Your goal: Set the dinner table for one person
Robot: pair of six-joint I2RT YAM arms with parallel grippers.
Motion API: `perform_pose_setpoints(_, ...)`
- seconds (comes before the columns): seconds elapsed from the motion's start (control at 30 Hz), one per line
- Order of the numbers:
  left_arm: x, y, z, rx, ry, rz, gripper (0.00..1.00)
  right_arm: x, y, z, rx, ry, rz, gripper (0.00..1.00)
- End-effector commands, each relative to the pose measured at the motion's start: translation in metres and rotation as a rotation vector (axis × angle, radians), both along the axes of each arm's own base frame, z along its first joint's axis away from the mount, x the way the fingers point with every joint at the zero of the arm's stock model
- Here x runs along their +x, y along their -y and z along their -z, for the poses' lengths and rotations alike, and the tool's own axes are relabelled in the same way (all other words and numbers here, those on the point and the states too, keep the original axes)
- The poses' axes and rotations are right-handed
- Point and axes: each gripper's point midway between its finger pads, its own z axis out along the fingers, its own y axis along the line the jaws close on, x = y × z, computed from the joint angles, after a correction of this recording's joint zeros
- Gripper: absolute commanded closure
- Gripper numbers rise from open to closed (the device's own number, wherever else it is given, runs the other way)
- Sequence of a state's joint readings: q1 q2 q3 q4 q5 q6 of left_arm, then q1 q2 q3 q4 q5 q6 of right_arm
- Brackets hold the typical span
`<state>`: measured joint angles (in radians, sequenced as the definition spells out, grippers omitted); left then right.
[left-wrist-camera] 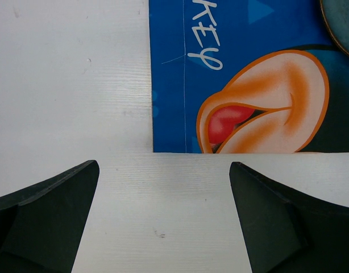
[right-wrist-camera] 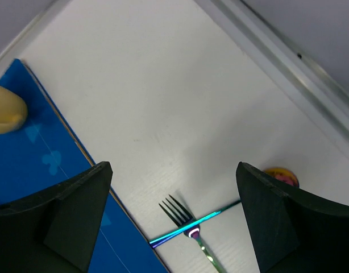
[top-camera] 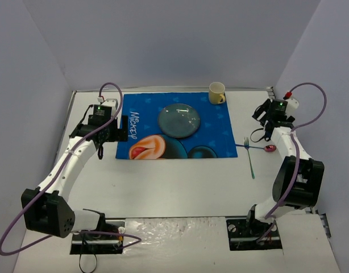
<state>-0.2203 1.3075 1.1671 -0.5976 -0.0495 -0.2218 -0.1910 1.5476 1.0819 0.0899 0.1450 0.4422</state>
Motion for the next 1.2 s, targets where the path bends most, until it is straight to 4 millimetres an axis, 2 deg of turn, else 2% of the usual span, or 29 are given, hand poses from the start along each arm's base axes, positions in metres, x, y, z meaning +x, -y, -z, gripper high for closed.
perform_pose_setpoints(0.0,0.005,0.000,-0.032,-0.036,0.107,-0.012,0.03,-0.025,0.002,0.017,0.062,-0.014,0.157,0.15)
perform_pose_setpoints(0.13,0.003,-0.002,-0.035,-0.034,0.115,-0.014,0.03,-0.049,0.008,0.051,0.074,-0.119,0.255,0.24)
perform_pose_setpoints(0.27,0.003,-0.004,-0.036,-0.026,0.120,-0.021,0.03,-0.057,0.006,0.078,0.116,-0.194,0.313,0.30)
perform_pose_setpoints(0.5,0.002,-0.004,-0.037,-0.025,0.124,-0.021,0.03,-0.065,0.003,0.103,0.172,-0.254,0.388,0.37)
perform_pose_setpoints(0.73,0.002,-0.003,-0.037,-0.029,0.125,-0.018,0.03,-0.068,0.003,0.122,0.188,-0.295,0.424,0.47)
perform_pose_setpoints(1.17,0.001,-0.004,-0.036,-0.026,0.122,-0.020,0.03,-0.063,0.004,0.140,0.198,-0.328,0.452,0.63)
